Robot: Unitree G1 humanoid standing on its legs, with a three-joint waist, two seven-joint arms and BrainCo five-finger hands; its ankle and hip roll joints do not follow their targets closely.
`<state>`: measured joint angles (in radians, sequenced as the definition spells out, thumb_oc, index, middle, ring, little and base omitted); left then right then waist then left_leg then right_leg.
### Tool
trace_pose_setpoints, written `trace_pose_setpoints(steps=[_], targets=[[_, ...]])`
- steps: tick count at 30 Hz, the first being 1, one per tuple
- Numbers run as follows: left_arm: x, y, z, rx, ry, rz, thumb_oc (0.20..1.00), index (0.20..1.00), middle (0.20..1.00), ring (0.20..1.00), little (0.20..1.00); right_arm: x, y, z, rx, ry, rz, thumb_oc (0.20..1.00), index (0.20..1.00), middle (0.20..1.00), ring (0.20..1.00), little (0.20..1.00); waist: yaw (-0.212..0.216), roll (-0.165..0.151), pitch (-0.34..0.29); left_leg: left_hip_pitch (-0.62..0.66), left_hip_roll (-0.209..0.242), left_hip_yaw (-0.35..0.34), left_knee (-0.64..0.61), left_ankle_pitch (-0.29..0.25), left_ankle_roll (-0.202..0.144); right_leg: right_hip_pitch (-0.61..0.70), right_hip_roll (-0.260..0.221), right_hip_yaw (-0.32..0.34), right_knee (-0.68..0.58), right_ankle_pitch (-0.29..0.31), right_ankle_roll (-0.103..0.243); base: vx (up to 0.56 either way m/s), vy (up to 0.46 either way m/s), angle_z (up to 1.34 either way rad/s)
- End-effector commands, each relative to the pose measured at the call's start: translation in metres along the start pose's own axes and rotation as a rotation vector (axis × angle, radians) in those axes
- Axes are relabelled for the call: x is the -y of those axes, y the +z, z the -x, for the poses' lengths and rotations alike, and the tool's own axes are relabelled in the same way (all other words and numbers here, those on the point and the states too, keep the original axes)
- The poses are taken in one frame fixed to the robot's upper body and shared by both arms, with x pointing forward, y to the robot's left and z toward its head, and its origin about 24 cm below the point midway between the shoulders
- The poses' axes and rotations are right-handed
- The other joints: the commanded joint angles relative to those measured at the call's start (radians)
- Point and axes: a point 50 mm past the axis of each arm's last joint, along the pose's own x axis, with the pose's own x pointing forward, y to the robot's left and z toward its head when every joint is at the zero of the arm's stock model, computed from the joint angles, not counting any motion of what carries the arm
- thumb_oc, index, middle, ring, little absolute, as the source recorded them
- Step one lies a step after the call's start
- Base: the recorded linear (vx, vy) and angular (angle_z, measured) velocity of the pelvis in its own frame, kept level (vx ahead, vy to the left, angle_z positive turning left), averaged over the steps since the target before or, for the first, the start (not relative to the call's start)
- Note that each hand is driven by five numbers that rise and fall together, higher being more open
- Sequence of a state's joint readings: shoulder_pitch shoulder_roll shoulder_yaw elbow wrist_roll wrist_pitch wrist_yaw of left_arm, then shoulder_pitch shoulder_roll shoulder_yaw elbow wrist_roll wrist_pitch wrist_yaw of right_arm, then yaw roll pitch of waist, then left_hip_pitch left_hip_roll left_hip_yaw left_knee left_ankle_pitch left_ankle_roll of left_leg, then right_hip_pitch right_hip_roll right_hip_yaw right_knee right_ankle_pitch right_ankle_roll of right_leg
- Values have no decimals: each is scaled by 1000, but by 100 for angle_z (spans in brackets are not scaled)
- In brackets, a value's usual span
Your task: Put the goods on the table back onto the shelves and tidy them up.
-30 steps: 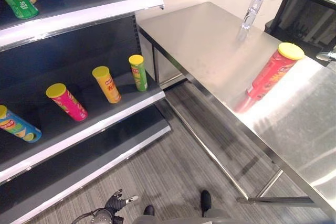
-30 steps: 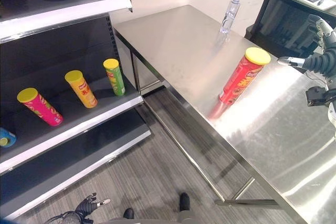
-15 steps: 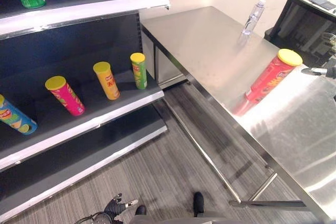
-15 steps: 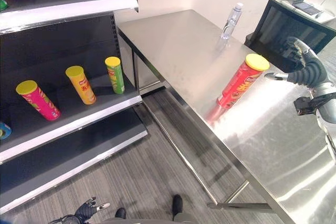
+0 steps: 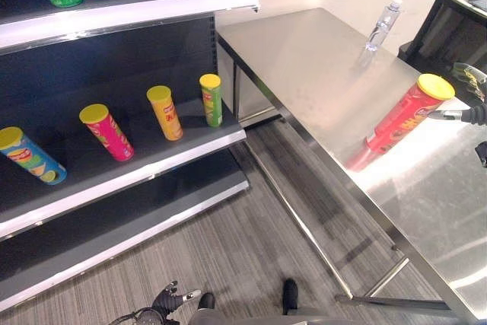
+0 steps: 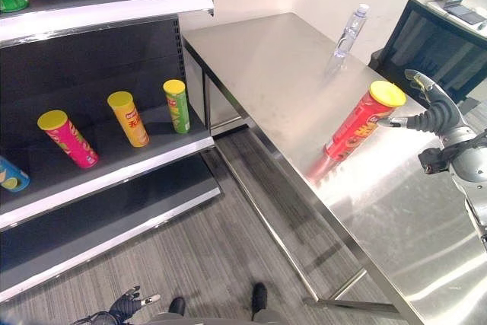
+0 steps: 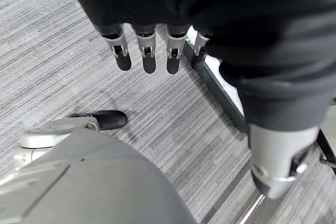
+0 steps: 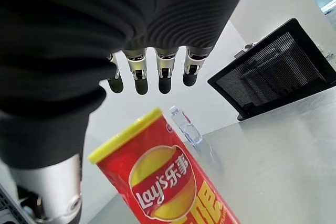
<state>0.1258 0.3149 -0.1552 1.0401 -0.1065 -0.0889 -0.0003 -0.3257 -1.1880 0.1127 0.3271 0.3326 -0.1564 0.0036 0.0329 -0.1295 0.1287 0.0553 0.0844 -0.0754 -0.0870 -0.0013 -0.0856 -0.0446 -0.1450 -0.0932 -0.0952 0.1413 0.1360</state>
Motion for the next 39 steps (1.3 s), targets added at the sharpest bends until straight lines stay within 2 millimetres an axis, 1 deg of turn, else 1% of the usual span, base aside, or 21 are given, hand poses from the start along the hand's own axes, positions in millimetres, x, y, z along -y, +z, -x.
trace_pose_setpoints(steps=[1, 3, 9, 13, 14, 15, 17, 20, 25, 27, 32, 34, 35, 36, 37, 38, 39], targets=[[-9, 12, -4, 32, 38, 7, 1000, 1000, 1000, 1000, 1000, 30, 31, -15, 91, -90, 79, 1000, 1000, 1000, 1000, 1000, 26, -6, 26, -25, -23, -8, 0, -23, 7, 113, 36, -60, 16, -151, 48, 0, 0, 0], [-10, 12, -4, 31, 38, 7, 1000, 1000, 1000, 1000, 1000, 31, 31, -14, 88, -89, 78, 1000, 1000, 1000, 1000, 1000, 26, -6, 27, -25, -23, -9, 0, -23, 6, 113, 35, -61, 16, -151, 48, 0, 0, 0], [-9, 13, -4, 32, 38, 8, 1000, 1000, 1000, 1000, 1000, 23, 27, -16, 79, -79, 39, 1000, 1000, 1000, 1000, 1000, 31, -6, 31, -28, -24, -14, 0, -23, 6, 112, 34, -66, 16, -151, 47, 0, 0, 0], [-9, 14, -4, 37, 39, 11, 1000, 1000, 1000, 1000, 1000, 20, 28, -19, 79, -67, 33, 1000, 1000, 1000, 1000, 1000, 34, -9, 33, -29, -24, -15, 0, -23, 6, 112, 34, -66, 16, -150, 47, 0, 0, 0], [-10, 15, -4, 39, 39, 9, 1000, 1000, 1000, 1000, 1000, 17, 28, -20, 80, -43, 0, 959, 959, 959, 959, 959, 35, -10, 32, -27, -24, -17, 0, -23, 6, 113, 34, -67, 15, -151, 46, 0, 0, 0], [-10, 15, -4, 39, 39, 10, 1000, 1000, 1000, 1000, 1000, 17, 28, -20, 80, -43, 0, 862, 862, 862, 862, 862, 34, -10, 32, -27, -24, -17, 0, -23, 6, 113, 34, -67, 15, -151, 46, 0, 0, 0], [-10, 16, -5, 42, 37, 10, 1000, 1000, 1000, 1000, 1000, 15, 27, -21, 72, -22, -14, 200, 200, 200, 200, 200, 36, -11, 33, -27, -24, -18, 0, -23, 6, 114, 35, -68, 14, -152, 46, 0, 0, 0], [-11, 16, -5, 43, 38, 14, 1000, 1000, 1000, 1000, 1000, 11, 28, -22, 73, 7, -36, 200, 200, 200, 200, 200, 37, -12, 33, -25, -23, -17, 0, -23, 4, 117, 35, -70, 13, -153, 45, 0, 0, 0], [-12, 15, -4, 37, 40, 22, 1000, 1000, 1000, 1000, 1000, 11, 26, -21, 67, -1, -40, 200, 200, 200, 200, 200, 38, -14, 29, -22, -22, -19, 0, -24, 3, 123, 36, -75, 11, -155, 45, 0, 0, 0], [-13, 15, -4, 36, 45, 27, 1000, 1000, 1000, 1000, 1000, 13, 22, -18, 58, -28, -50, 200, 200, 200, 200, 200, 38, -12, 25, -19, -22, -21, 0, -24, 3, 127, 35, -78, 12, -157, 44, 0, 0, 0], [-16, 16, -4, 36, 61, 39, 1000, 1000, 1000, 1000, 1000, 15, 24, -13, 90, -90, -80, 200, 200, 200, 200, 200, 38, -6, 20, -14, -23, -23, 0, -25, 3, 134, 36, -79, 14, -162, 43, -6, -11, 2], [-18, 16, -4, 39, 70, 48, 1000, 1000, 1000, 1000, 1000, 15, 28, -9, 127, -128, -122, 200, 200, 200, 200, 200, 40, -2, 16, -12, -22, -28, 0, -24, 3, 138, 36, -82, 17, -167, 42, -31, -59, 17], [-18, 19, -4, 51, 76, 56, 1000, 1000, 1000, 1000, 1000, 17, 38, -6, 198, -171, -178, 200, 200, 200, 200, 200, 44, 5, 13, -14, -20, -33, 0, -21, 2, 141, 37, -87, 22, -173, 39, -39, -60, 16], [-18, 19, -4, 51, 76, 54, 1000, 1000, 1000, 1000, 1000, 17, 37, -5, 197, -172, -178, 200, 200, 200, 200, 200, 44, 4, 13, -14, -20, -34, 0, -20, 1, 141, 37, -88, 22, -174, 38, -67, -97, 8], [-19, 20, -4, 56, 77, 54, 1000, 1000, 1000, 1000, 1000, 19, 44, -3, 249, -213, -220, 200, 200, 200, 200, 200, 51, 11, 13, -18, -19, -43, 2, -16, -3, 144, 40, -95, 30, -182, 33, -31, -53, 2], [-19, 20, -4, 57, 77, 53, 1000, 1000, 1000, 1000, 1000, 19, 44, -3, 248, -213, -221, 200, 200, 200, 200, 200, 51, 10, 13, -18, -19, -44, 2, -16, -3, 145, 40, -96, 30, -183, 32, -54, -85, 6], [-18, 20, -4, 57, 78, 56, 1000, 1000, 1000, 1000, 1000, 20, 53, -3, 296, -232, -240, 200, 200, 200, 200, 200, 57, 14, 11, -21, -19, -51, 2, -13, -6, 147, 43, -101, 32, -188, 29, -44, -69, 8]])
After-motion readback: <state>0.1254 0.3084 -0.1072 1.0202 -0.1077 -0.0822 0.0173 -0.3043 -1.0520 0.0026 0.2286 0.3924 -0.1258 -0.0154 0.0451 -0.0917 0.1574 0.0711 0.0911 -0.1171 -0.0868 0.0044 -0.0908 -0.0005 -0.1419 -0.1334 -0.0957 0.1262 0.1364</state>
